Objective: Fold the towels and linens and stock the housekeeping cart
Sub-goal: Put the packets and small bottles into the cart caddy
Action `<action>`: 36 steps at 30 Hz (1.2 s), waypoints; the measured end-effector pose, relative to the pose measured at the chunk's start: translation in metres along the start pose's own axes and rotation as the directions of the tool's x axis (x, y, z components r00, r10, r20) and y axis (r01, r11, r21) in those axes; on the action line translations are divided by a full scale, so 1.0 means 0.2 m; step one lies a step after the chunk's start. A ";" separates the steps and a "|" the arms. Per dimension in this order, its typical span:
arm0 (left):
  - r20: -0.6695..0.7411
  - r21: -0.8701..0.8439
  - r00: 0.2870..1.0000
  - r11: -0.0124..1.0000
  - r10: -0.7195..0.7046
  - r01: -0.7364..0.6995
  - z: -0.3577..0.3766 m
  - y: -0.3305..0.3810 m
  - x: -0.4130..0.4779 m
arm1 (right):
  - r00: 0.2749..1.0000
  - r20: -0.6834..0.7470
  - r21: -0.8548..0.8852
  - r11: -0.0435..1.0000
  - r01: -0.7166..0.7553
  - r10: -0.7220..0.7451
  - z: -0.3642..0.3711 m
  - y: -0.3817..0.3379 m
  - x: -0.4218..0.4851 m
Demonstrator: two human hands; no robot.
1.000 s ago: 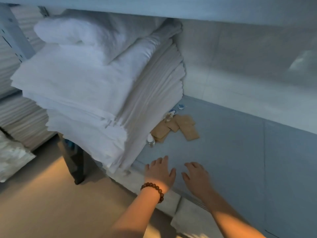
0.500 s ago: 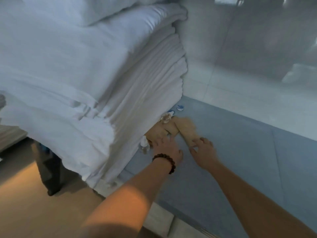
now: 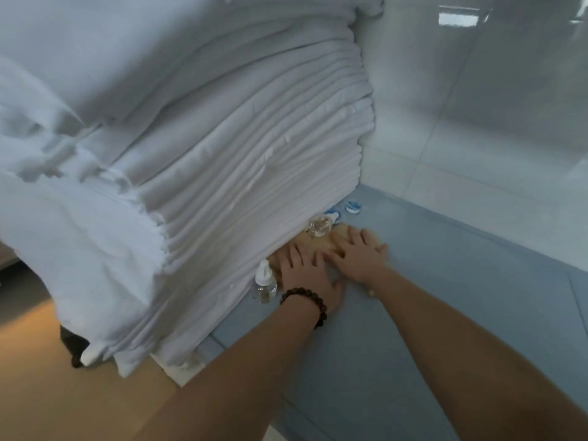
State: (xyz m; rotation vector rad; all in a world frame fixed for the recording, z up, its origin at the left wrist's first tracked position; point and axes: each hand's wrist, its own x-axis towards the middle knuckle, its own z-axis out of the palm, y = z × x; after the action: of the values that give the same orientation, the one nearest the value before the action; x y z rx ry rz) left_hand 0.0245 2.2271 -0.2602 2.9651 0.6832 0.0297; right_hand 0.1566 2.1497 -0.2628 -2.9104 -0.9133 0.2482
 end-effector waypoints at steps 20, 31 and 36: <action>0.174 -0.139 0.945 0.957 0.276 -0.253 -0.02 0.16 -0.42 | 0.987 0.036 0.035 0.987 -0.160 0.158 0.08 0.26 -0.66; 0.039 -0.220 0.991 0.969 0.127 -0.116 -0.16 0.13 -0.36 | 0.995 -0.007 0.015 0.995 -0.096 0.096 -0.07 0.13 -0.75; 0.122 -0.078 0.992 0.996 -0.044 0.054 -0.13 0.05 -0.15 | 0.993 0.070 -0.017 0.995 0.097 -0.096 -0.08 -0.09 -0.54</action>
State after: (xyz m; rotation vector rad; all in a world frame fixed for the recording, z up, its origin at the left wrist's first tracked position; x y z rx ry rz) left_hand 0.0016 2.2072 -0.2327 2.8442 0.7211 -0.1207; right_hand 0.0626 2.1013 -0.2305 -2.8819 -1.0698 0.3361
